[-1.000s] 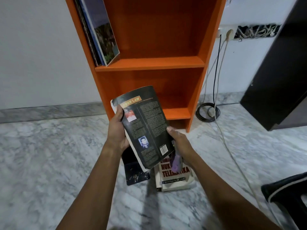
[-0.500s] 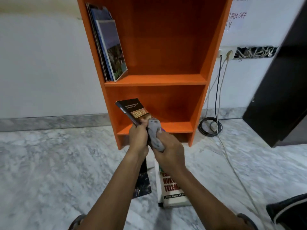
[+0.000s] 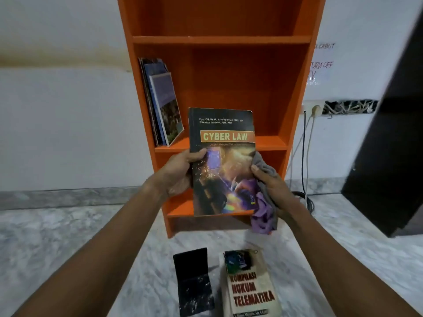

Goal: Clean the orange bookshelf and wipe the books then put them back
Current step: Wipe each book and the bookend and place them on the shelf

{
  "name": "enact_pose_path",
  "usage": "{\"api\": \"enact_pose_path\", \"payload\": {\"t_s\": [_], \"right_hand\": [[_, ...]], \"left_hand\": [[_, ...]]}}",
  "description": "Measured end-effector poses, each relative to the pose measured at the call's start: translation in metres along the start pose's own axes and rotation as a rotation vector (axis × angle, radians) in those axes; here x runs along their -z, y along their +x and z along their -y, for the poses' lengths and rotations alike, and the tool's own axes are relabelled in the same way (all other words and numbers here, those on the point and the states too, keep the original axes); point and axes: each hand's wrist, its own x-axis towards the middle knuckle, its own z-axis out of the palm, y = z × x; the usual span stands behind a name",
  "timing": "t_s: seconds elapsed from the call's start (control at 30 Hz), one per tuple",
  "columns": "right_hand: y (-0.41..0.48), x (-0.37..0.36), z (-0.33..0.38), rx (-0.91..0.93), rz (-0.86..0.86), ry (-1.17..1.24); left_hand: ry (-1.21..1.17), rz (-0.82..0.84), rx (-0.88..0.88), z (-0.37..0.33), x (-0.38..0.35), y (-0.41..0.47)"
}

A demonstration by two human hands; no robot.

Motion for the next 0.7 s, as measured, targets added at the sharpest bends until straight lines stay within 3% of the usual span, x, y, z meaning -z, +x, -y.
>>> {"api": "enact_pose_path", "payload": {"t_s": [0.17,0.3,0.43,0.57,0.7], "right_hand": [[0.044,-0.023,0.038,0.157,-0.103,-0.14],[0.092,-0.044,0.05,0.312,-0.189,-0.38],[0.136,-0.06,0.038,0.46,-0.502,-0.806],[0.178,-0.085,0.007,0.377,-0.315,-0.796],[0.23,-0.117,-0.012,0.291,-0.124,-0.776]], "left_hand": [[0.563,0.081,0.063,-0.036,0.028,0.027],[0.484,-0.003,-0.159,-0.045,0.053,0.049],[0.569,-0.228,-0.438,-0.043,0.062,0.088],[0.74,-0.517,-0.666,-0.037,0.065,0.126],[0.85,-0.738,-0.688,-0.029,0.077,0.153]]}}
